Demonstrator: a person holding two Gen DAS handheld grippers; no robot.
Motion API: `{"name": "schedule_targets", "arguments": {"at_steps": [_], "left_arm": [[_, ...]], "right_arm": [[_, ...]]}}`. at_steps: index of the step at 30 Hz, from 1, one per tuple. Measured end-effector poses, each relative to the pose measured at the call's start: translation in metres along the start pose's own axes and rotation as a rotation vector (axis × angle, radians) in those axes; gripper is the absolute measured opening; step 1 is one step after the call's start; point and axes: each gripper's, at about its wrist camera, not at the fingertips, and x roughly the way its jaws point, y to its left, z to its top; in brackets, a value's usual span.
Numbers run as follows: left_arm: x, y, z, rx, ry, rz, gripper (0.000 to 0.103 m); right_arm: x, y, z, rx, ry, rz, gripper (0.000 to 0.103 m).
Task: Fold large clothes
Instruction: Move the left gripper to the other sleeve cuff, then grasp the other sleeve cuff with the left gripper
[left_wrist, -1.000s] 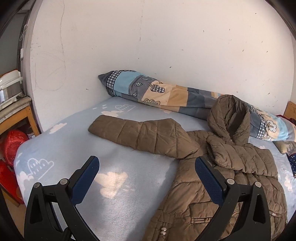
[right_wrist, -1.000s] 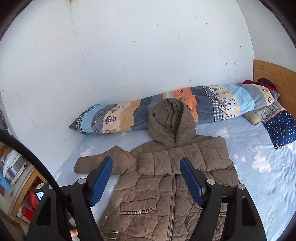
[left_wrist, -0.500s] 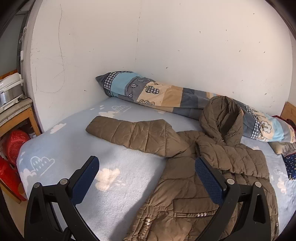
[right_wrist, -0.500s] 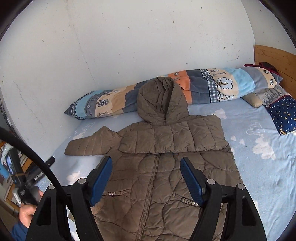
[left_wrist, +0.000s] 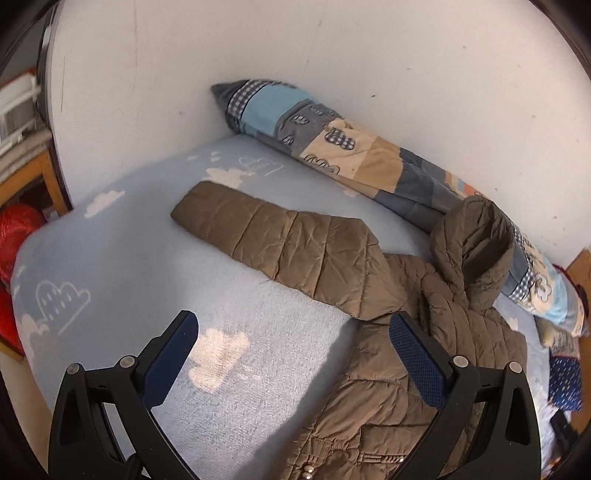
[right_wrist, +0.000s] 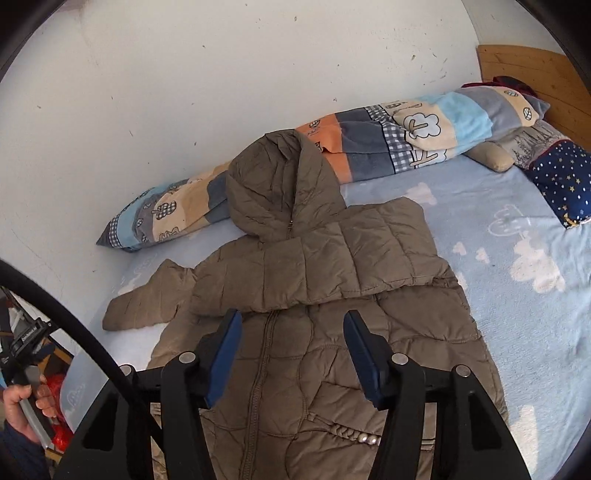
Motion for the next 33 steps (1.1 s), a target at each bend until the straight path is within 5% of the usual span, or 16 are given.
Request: {"name": "schedule_targets", "arguments": {"at_steps": [5, 13, 17, 23, 33], "left_arm": [[0.050, 0.061, 0.019, -0.212, 0.099, -0.011, 0.102], [0.095, 0.102, 0.069, -0.208, 0.056, 0.032, 0.096], [0.130, 0.130, 0.089, -0.281, 0.075, 0.008, 0.072], [0.187, 0.176, 0.095, -0.464, 0.109, -0.087, 0.052], [0.235, 0.214, 0.094, -0.627, 0.007, -0.144, 0.049]], "right_arm": [[-0.001, 0.019, -0.002, -0.022, 0.030, 0.041, 0.063], [-0.007, 0.037, -0.009, -0.096, 0.064, 0.077, 0.064], [-0.018, 0.033, -0.008, -0.079, 0.051, 0.087, 0.065], [-0.011, 0.037, -0.010, -0.081, 0.070, 0.088, 0.067], [0.014, 0.049, -0.019, -0.099, 0.125, 0.101, 0.067]]}}
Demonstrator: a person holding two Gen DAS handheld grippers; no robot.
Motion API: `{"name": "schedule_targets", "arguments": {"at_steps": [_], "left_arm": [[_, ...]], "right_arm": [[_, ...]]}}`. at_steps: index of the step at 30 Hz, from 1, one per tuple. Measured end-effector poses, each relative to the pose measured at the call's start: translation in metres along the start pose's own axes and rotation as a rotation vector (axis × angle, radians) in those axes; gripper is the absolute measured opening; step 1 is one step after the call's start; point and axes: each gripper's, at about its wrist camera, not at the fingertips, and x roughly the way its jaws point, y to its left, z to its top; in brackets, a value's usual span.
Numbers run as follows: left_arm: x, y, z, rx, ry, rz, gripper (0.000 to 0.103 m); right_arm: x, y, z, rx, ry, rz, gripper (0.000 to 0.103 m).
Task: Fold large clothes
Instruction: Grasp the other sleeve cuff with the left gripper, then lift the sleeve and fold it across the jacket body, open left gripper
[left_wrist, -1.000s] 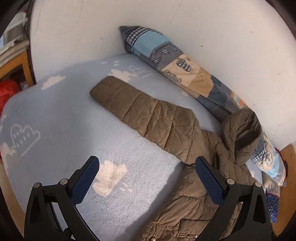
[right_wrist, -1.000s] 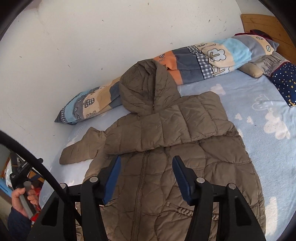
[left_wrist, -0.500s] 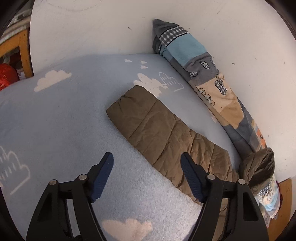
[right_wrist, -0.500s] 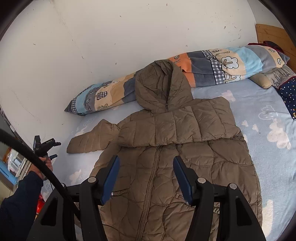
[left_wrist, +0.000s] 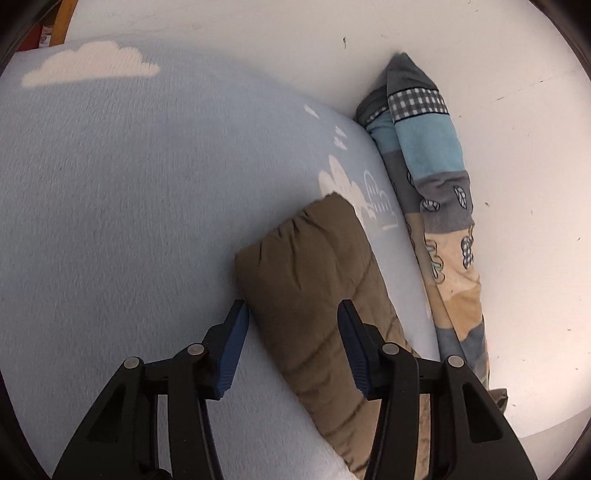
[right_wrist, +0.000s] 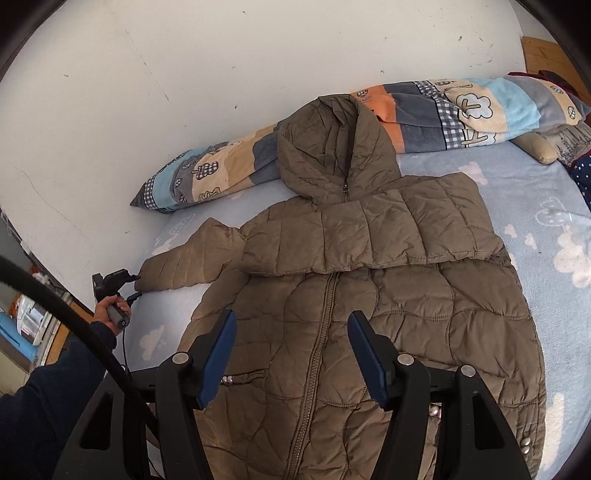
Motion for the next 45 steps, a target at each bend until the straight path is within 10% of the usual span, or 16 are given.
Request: {"name": "schedule_targets", "arguments": {"at_steps": [7, 13, 29, 45], "left_arm": [[0.021, 0.005, 0.008, -0.055, -0.064, -0.059, 0.049], [0.013, -0.002, 0.007, -0.014, -0.117, -0.082, 0.020], [-0.149, -0.155, -0.015, 0.275, -0.260, -0.272, 0.018], [-0.239, -0.320, -0.188, 0.608, -0.150, -0.469, 0.018]], "right_arm": [[0.010, 0.010, -0.006, -0.053, 0.008, -0.023, 0.067], [0.011, 0.001, -0.004, -0.020, 0.007, -0.048, 0.067], [-0.037, -0.026, 0.013, 0.088, -0.150, -0.086, 0.067], [-0.090, -0.069, 0.023, 0.236, -0.319, -0.147, 0.067]]}}
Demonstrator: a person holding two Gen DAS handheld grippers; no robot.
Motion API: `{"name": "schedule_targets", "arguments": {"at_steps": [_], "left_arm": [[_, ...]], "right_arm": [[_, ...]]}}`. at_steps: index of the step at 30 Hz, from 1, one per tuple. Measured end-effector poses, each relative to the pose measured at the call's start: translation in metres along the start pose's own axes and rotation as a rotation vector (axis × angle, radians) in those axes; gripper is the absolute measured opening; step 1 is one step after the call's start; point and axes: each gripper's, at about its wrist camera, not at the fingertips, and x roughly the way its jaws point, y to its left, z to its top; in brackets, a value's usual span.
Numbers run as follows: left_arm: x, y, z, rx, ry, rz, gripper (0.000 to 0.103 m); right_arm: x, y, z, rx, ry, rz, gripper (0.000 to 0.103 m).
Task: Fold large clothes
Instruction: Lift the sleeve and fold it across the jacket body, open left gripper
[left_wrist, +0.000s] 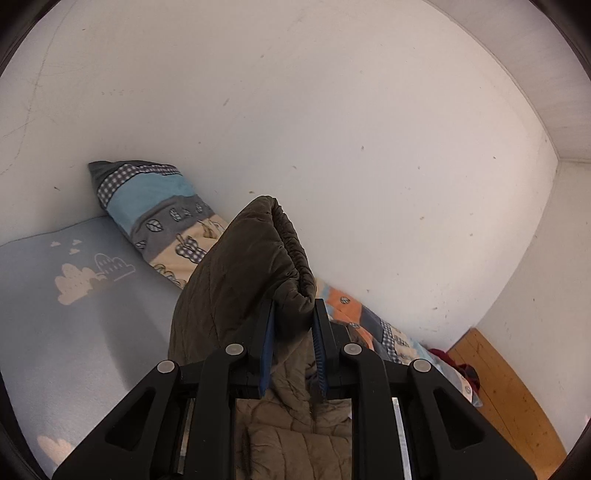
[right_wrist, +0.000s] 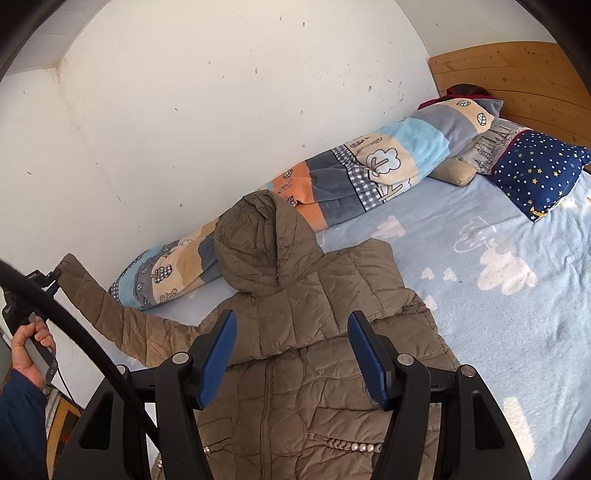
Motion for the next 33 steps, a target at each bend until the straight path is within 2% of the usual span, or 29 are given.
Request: {"name": "schedule_targets", "arguments": {"at_steps": [10, 18, 23, 28, 33], "left_arm": [[0.037, -0.096, -0.081, 0.095, 0.137, -0.097, 0.018], [0.084, -0.145, -0.165, 0.115, 0.268, -0.148, 0.018], [0.110, -0.176, -0.227, 0.164, 0.363, -0.171, 0.018], [0.137, -0.188, -0.295, 0.218, 0.464, -0.162, 0.018], [0.153, -0.185, -0.343, 0.274, 0.543, -0.133, 0.018]], "right_arm": [[-0.020, -0.025, 0.009, 0.076, -0.044, -0.007, 0.067], [-0.030, -0.036, 0.013, 0.109, -0.063, -0.009, 0.067], [-0.033, -0.044, 0.015, 0.129, -0.070, -0.030, 0.067], [-0.030, -0.052, 0.014, 0.154, -0.052, -0.040, 0.067], [-0.025, -0.050, 0.013, 0.145, -0.039, -0.046, 0.067]]}}
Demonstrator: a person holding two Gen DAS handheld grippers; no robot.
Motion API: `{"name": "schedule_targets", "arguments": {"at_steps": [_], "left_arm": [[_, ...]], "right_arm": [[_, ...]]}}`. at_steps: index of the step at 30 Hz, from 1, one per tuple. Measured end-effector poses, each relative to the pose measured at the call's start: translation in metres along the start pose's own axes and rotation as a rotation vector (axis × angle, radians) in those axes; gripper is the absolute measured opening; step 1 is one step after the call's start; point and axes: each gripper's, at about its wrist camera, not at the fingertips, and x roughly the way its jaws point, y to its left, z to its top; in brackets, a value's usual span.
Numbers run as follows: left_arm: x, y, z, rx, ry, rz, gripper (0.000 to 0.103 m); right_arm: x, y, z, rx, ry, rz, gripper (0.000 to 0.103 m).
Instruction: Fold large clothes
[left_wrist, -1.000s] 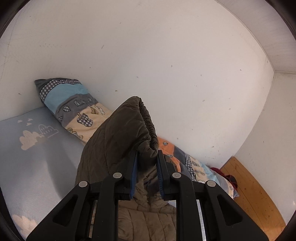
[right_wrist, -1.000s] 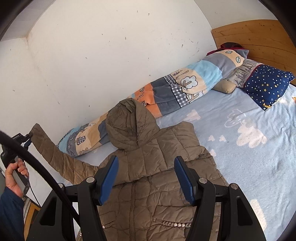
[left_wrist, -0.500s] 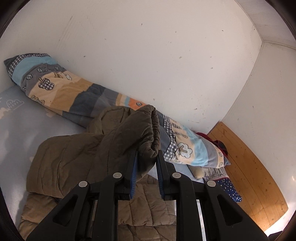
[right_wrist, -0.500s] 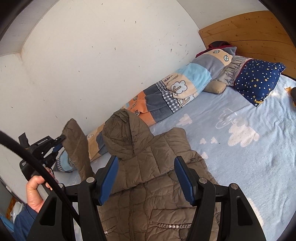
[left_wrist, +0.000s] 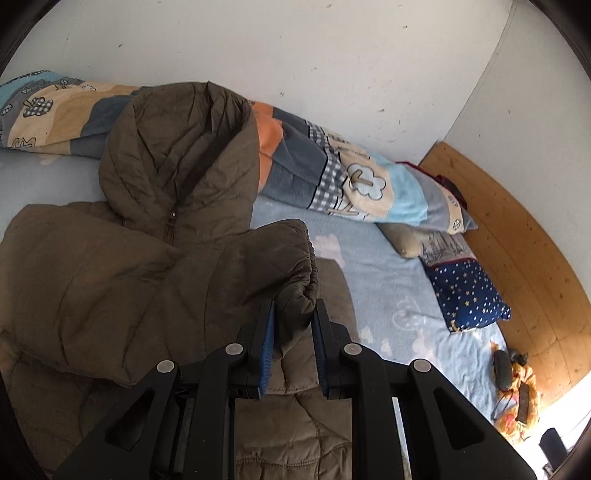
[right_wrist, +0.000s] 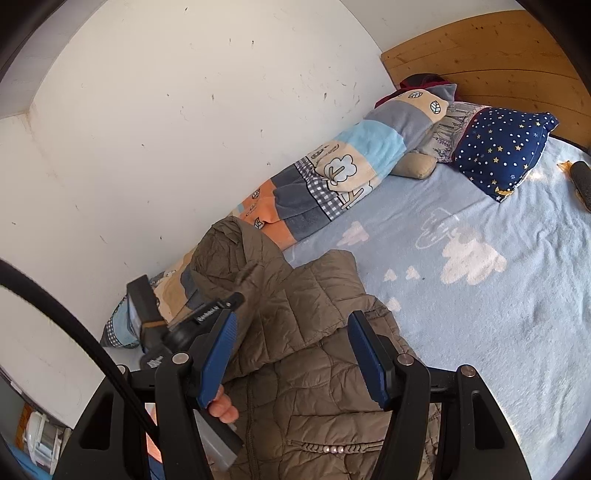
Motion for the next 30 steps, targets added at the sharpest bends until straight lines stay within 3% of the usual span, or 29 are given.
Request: {"name": "schedule_targets", "arguments": {"at_steps": [6, 10, 12, 14, 16, 18, 21, 25, 27, 30], "left_arm": [[0.041, -0.001, -0.029, 0.083, 0.137, 0.029, 0.019], [0.052, 0.011, -0.038, 0.067, 0.250, -0.018, 0.030], [0.038, 0.018, -0.032, 0.056, 0.243, -0.067, 0.031], [0.018, 0.028, -0.022, 0.053, 0.216, -0.111, 0.045], [-0.009, 0.044, -0.007, 0.068, 0.145, -0.108, 0.053], [-0.031, 0.070, 0.007, 0.066, 0.086, -0.070, 0.054], [-0.050, 0.125, 0.026, 0.040, 0.030, 0.071, 0.054], [-0.064, 0.212, 0.029, -0.104, -0.002, 0.243, 0.054], [-0.064, 0.246, 0.023, -0.165, 0.002, 0.298, 0.054], [-0.047, 0.277, 0.008, -0.206, 0.088, 0.324, 0.054]], "right_arm": [[0.024, 0.000, -0.001, -0.013, 0.026, -0.034, 0.067], [0.067, -0.002, 0.005, 0.007, 0.089, -0.021, 0.064], [0.093, -0.002, 0.008, 0.006, 0.147, 0.000, 0.057], [0.115, 0.001, 0.008, -0.006, 0.188, 0.022, 0.052], [0.136, 0.008, 0.008, -0.035, 0.222, 0.028, 0.052], [0.161, 0.020, 0.005, -0.092, 0.260, 0.042, 0.050], [0.196, 0.036, -0.008, -0.151, 0.327, 0.053, 0.049], [0.240, 0.038, -0.032, -0.186, 0.405, 0.008, 0.047], [0.256, 0.034, -0.041, -0.212, 0.421, -0.034, 0.047], [0.277, 0.018, -0.054, -0.207, 0.487, -0.118, 0.047]]}}
